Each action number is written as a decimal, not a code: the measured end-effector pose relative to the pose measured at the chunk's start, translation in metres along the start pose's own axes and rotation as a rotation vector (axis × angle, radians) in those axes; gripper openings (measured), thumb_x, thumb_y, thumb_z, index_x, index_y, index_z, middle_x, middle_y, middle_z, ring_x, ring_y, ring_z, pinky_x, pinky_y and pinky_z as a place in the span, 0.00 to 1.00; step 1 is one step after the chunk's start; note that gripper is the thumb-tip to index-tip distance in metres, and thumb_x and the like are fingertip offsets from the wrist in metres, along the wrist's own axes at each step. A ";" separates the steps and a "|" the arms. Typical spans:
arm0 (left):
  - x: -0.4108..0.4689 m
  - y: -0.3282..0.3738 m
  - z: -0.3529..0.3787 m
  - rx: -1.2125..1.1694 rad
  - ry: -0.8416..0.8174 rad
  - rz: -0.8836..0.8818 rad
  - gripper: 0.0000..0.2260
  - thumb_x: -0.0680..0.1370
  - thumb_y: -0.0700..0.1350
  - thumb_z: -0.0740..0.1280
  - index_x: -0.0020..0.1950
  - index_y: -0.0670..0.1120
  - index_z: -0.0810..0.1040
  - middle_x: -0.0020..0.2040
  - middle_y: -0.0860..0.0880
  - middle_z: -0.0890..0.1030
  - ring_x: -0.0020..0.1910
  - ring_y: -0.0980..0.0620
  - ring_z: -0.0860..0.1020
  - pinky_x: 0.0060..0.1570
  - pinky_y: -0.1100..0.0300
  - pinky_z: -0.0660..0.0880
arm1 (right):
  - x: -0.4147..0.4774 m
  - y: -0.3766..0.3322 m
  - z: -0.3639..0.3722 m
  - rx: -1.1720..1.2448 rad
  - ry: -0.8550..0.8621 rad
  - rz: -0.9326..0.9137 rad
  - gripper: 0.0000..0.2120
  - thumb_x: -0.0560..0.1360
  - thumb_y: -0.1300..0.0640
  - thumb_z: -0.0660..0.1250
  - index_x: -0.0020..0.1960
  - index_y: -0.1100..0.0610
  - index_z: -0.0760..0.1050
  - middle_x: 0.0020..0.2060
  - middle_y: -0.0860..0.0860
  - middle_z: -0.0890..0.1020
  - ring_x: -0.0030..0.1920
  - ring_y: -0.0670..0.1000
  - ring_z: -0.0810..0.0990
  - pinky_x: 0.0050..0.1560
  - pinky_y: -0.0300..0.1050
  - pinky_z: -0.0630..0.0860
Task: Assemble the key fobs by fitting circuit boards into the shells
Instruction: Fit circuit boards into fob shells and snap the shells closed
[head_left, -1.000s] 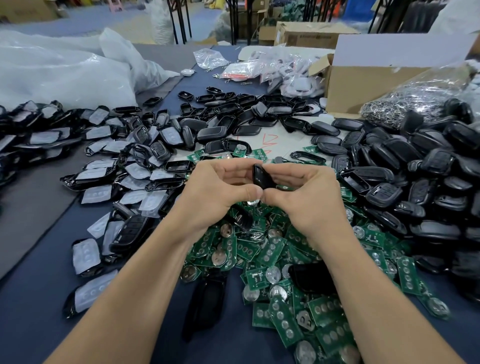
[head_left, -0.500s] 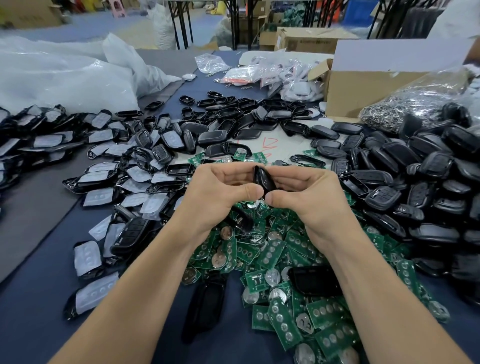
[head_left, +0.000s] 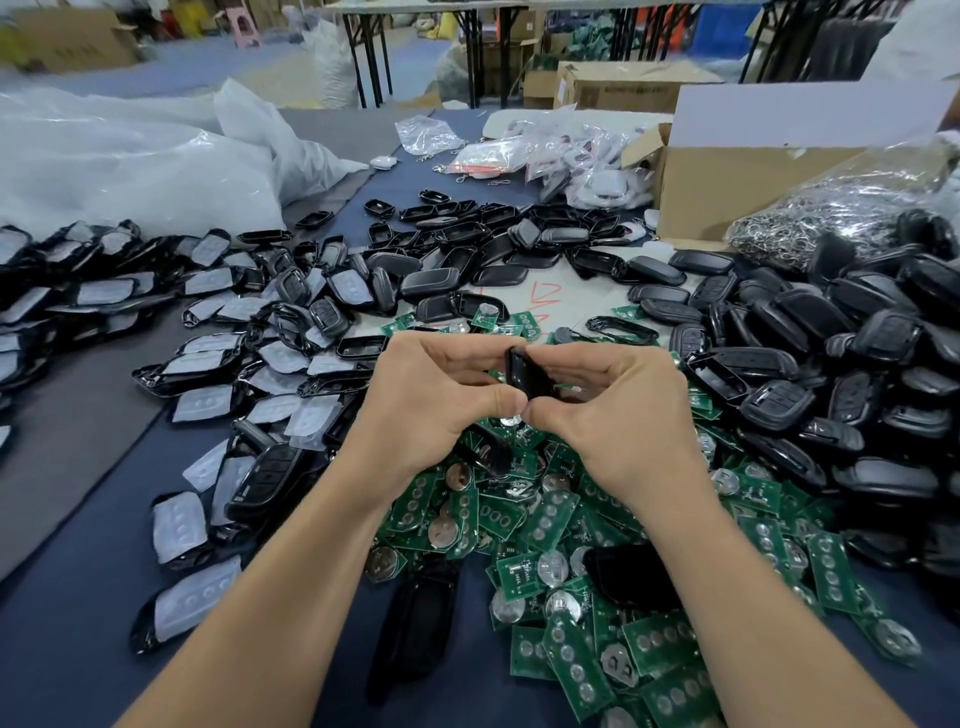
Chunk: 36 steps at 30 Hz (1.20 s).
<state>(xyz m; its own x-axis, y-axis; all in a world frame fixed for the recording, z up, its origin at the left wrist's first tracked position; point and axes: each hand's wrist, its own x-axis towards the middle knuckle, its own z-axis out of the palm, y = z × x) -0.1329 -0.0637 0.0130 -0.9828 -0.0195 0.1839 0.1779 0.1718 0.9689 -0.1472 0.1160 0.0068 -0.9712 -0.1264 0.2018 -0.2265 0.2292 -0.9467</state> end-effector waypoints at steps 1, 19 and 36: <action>0.000 0.000 0.000 -0.002 0.007 -0.009 0.18 0.67 0.33 0.82 0.53 0.50 0.88 0.48 0.50 0.89 0.50 0.51 0.88 0.53 0.60 0.82 | -0.002 0.000 0.001 -0.032 0.021 0.002 0.22 0.65 0.65 0.82 0.51 0.42 0.87 0.42 0.37 0.88 0.44 0.39 0.87 0.46 0.32 0.81; 0.001 0.005 0.009 -0.082 0.193 -0.059 0.10 0.76 0.34 0.76 0.44 0.49 0.90 0.42 0.47 0.89 0.44 0.47 0.88 0.43 0.59 0.85 | 0.006 0.003 -0.002 0.158 0.052 0.130 0.10 0.72 0.61 0.75 0.45 0.46 0.88 0.41 0.47 0.89 0.44 0.51 0.88 0.51 0.55 0.85; -0.002 0.002 0.016 0.055 0.166 0.092 0.13 0.75 0.33 0.76 0.51 0.52 0.88 0.44 0.54 0.89 0.47 0.54 0.87 0.51 0.63 0.82 | 0.007 0.003 -0.009 0.169 0.050 -0.016 0.16 0.69 0.71 0.77 0.44 0.49 0.88 0.39 0.48 0.89 0.42 0.51 0.88 0.45 0.47 0.85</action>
<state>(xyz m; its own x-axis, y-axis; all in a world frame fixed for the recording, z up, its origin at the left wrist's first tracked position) -0.1314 -0.0478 0.0120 -0.9399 -0.1629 0.3000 0.2586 0.2340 0.9372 -0.1554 0.1240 0.0075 -0.9711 -0.0794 0.2253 -0.2303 0.0614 -0.9712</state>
